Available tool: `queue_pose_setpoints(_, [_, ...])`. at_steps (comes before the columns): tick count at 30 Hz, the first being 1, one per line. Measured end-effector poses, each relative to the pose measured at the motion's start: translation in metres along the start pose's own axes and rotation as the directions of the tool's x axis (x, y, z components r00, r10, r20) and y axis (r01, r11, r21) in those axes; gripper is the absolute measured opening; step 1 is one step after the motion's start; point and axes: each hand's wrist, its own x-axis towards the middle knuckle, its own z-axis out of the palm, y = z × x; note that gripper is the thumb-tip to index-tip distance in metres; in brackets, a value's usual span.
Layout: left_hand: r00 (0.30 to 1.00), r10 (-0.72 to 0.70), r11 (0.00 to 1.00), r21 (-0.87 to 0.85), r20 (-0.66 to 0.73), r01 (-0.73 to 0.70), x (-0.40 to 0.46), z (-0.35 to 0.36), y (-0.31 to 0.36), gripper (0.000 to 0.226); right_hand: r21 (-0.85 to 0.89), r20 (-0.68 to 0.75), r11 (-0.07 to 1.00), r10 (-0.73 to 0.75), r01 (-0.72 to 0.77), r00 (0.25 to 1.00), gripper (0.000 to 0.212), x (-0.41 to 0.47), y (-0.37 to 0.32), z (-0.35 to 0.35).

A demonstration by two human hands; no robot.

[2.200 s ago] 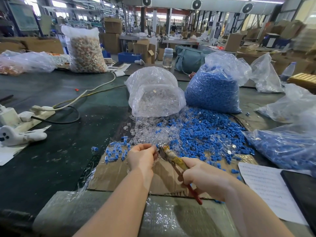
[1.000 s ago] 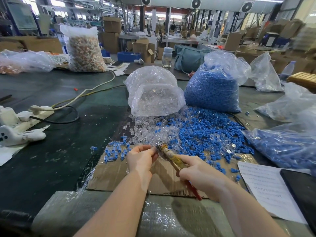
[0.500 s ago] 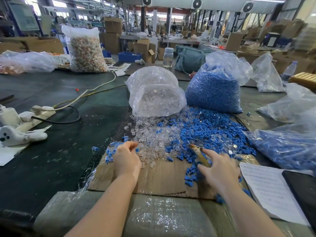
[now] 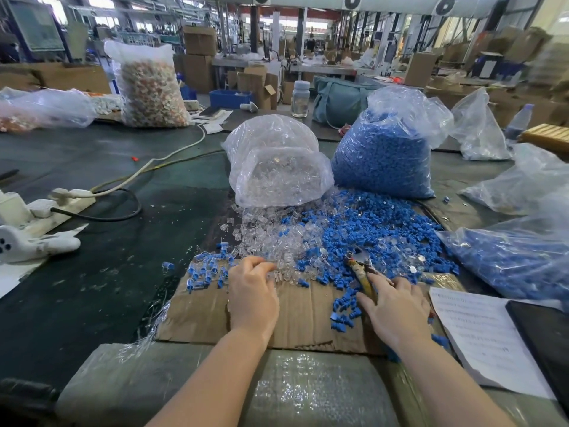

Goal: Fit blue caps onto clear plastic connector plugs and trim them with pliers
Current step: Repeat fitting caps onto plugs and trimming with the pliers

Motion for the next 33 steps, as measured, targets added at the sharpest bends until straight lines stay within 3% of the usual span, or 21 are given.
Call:
queue_pose_setpoints(3, [0.996, 0.080, 0.996, -0.048, 0.039, -0.078, -0.010, 0.011, 0.008, 0.022, -0.005, -0.001, 1.000, -0.017, 0.017, 1.000, 0.052, -0.004, -0.006, -0.002])
queue_pose_setpoints(6, [0.990, 0.113, 0.993, -0.038, 0.090, -0.110, -0.014, 0.019, 0.011, 0.025, -0.011, -0.092, 0.994, -0.108, 0.107, 0.990, 0.050, -0.011, -0.014, -0.003])
queue_pose_setpoints(10, [0.984, 0.105, 0.984, 0.127, 0.144, -0.124, -0.010, 0.025, 0.014, 0.045, 0.000, -0.153, 0.965, -0.258, 0.261, 0.954, 0.035, -0.015, -0.027, 0.000])
queue_pose_setpoints(15, [0.964, 0.017, 0.961, 0.260, 0.266, -0.089, 0.000, 0.025, 0.011, 0.070, -0.011, -0.102, 0.936, -0.350, 0.351, 0.931, 0.024, -0.018, -0.037, 0.004])
queue_pose_setpoints(22, [0.972, 0.095, 0.990, 0.084, 0.217, -0.115, -0.002, 0.030, 0.005, 0.039, 0.005, -0.075, 0.910, -0.413, 0.415, 0.907, 0.021, -0.016, -0.041, 0.008])
queue_pose_setpoints(33, [0.979, 0.098, 0.995, -0.004, 0.177, -0.098, -0.010, 0.026, 0.008, 0.036, 0.166, -0.175, 0.914, -0.341, 0.369, 0.923, 0.020, -0.021, -0.046, 0.009])
